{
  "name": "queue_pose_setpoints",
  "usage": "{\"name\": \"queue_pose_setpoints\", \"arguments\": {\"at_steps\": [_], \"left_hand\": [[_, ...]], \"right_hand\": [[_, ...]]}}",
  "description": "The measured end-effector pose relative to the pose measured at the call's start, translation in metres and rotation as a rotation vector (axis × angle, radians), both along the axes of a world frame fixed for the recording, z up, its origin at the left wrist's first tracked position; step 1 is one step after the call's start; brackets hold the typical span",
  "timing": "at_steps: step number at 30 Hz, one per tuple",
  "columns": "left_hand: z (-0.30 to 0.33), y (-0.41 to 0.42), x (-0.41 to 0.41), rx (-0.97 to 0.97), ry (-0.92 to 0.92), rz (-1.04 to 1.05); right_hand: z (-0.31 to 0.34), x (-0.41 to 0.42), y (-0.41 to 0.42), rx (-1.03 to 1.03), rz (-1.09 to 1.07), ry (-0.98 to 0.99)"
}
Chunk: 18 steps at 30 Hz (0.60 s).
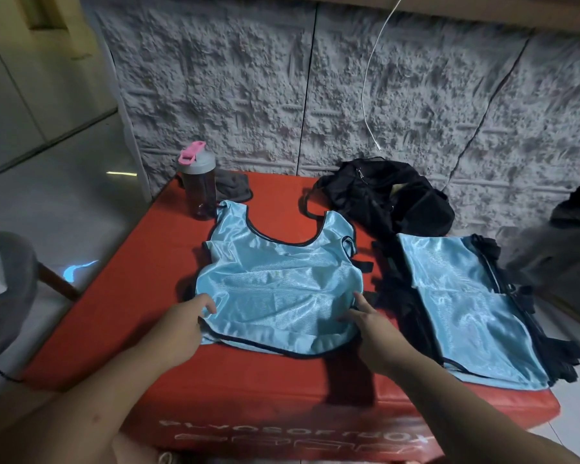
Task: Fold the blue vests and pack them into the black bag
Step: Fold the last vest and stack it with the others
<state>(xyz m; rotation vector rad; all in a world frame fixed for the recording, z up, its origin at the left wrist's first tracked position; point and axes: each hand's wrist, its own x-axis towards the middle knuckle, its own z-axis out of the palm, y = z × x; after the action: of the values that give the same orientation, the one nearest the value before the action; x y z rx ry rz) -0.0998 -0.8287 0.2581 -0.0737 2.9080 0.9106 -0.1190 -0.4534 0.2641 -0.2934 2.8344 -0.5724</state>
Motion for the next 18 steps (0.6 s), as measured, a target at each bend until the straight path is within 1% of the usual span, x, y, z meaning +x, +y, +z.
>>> {"name": "queue_pose_setpoints", "arguments": {"at_steps": [2,4,5,8,11,13,16,18], "left_hand": [[0.001,0.003,-0.003,0.048,-0.005,0.036],[0.004,0.004,-0.006,0.085,-0.001,0.058],[0.006,0.004,-0.008,0.099,0.005,0.078],[0.011,0.000,-0.013,0.125,0.047,0.117],[0.014,-0.004,-0.012,0.160,0.037,0.081],[0.014,-0.005,-0.007,0.171,0.023,0.040],[0.015,-0.006,-0.002,0.112,0.068,-0.023],[0.018,-0.005,-0.001,0.154,0.064,-0.008]], "right_hand": [[-0.002,-0.004,-0.001,-0.025,-0.015,0.076],[0.004,-0.008,-0.001,-0.114,-0.056,0.136],[0.008,-0.012,0.000,-0.164,-0.079,0.128],[0.018,-0.018,0.006,-0.374,-0.219,-0.019],[0.019,-0.022,0.015,-0.491,-0.382,0.003],[0.022,-0.019,0.016,-0.552,-0.401,0.046],[0.025,-0.016,0.015,-0.679,-0.423,0.122],[0.026,-0.016,0.016,-0.765,-0.452,0.161]]}}
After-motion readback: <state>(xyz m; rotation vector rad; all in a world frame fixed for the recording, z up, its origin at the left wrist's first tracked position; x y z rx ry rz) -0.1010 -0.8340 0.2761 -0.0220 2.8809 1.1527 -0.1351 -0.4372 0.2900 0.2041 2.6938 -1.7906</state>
